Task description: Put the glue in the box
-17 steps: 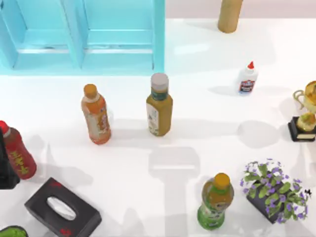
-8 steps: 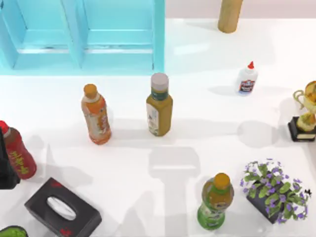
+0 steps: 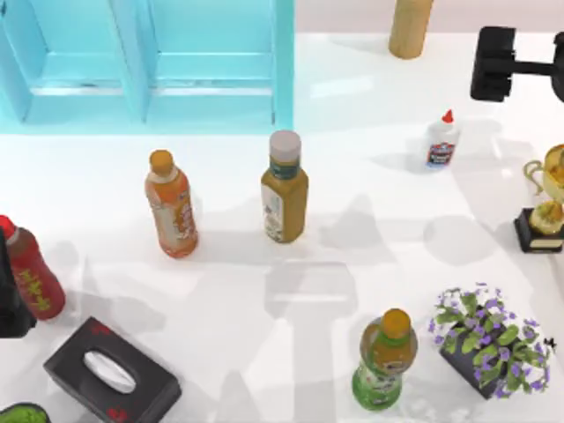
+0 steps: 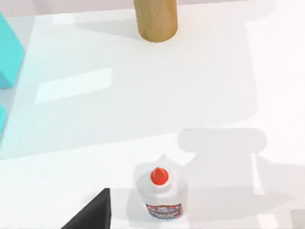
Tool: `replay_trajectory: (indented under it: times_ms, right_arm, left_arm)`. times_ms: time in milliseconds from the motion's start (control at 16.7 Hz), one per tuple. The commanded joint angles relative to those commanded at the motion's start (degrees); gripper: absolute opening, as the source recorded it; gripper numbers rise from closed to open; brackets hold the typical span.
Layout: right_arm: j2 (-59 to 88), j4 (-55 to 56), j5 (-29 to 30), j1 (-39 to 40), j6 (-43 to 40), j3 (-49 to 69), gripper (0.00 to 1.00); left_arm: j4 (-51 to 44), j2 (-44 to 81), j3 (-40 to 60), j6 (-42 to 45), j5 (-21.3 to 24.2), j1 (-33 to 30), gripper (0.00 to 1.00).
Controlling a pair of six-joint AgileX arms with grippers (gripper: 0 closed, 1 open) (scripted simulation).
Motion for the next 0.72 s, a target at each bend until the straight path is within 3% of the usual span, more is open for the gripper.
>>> replay_trajectory:
  times_ms: [360, 720]
  right_arm:
    - [20.2, -2.6, 5.1, 5.9, 3.3, 8.2, 1.00]
    - [22.5, -3.2, 6.0, 6.4, 3.8, 8.1, 1.00]
  left_arm:
    - [0.0, 0.0, 0.0, 0.0, 0.0, 0.0, 1.00]
    - [0.0, 0.0, 0.0, 0.0, 0.0, 0.0, 1.00]
